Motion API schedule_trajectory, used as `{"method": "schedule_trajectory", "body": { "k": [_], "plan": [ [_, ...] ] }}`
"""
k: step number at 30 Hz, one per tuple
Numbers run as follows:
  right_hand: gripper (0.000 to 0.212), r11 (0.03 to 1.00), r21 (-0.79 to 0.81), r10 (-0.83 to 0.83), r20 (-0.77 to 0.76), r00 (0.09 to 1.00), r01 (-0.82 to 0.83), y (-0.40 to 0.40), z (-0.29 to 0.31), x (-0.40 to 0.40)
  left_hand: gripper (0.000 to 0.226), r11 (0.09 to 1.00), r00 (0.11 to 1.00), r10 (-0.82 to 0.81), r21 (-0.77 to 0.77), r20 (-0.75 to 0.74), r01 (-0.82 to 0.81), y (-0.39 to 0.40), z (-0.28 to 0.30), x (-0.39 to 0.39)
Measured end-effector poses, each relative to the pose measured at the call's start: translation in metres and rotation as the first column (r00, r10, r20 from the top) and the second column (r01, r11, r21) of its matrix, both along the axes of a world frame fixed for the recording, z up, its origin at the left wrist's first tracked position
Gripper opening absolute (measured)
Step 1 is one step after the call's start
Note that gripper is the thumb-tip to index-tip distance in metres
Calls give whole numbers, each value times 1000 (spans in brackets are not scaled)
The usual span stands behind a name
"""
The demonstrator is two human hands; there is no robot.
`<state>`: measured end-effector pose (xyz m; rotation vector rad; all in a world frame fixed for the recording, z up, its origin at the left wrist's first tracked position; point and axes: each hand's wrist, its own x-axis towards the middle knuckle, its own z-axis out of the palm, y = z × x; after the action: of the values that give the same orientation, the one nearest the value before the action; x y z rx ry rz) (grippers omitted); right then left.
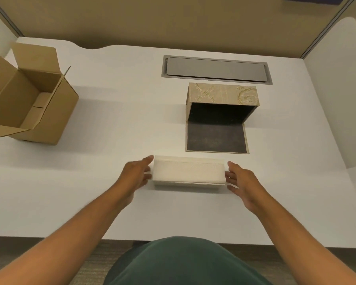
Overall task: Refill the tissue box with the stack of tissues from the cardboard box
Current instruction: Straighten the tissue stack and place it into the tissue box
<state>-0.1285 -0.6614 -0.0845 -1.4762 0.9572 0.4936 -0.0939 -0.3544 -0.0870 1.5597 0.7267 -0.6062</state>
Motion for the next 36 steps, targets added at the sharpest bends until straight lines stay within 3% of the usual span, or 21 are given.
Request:
{"method": "schedule_trajectory", "body": {
  "k": [6, 10, 13, 17, 20, 30, 36],
  "plan": [
    [51, 989, -140, 54, 14, 998, -51, 22, -4, 9, 33, 994, 992, -95, 62, 83, 90, -23, -13, -8],
    [81, 991, -97, 99, 62, 993, -93, 18, -6, 6, 95, 991, 992, -97, 97, 75, 90, -26, -12, 0],
    [76, 993, -47, 113, 29, 993, -111, 10, -9, 8, 107, 980, 989, -138, 153, 60, 127, -24, -17, 5],
    [48, 993, 71, 99, 2, 995, -99, 10, -12, 13, 111, 973, 986, -156, 181, 55, 144, -23, -20, 6],
    [40, 987, 131, 96, -9, 995, -94, 8, -12, 18, 113, 978, 987, -153, 152, 57, 142, -21, -21, 7],
    [91, 956, 266, 127, 23, 992, -128, 0, -10, 19, 99, 983, 981, -183, -23, 57, 184, -6, -24, 5],
    [53, 899, 420, 115, 41, 992, -122, -15, -6, 19, 91, 976, 967, -203, -42, 151, 212, 1, -8, 12]
  ]
}}
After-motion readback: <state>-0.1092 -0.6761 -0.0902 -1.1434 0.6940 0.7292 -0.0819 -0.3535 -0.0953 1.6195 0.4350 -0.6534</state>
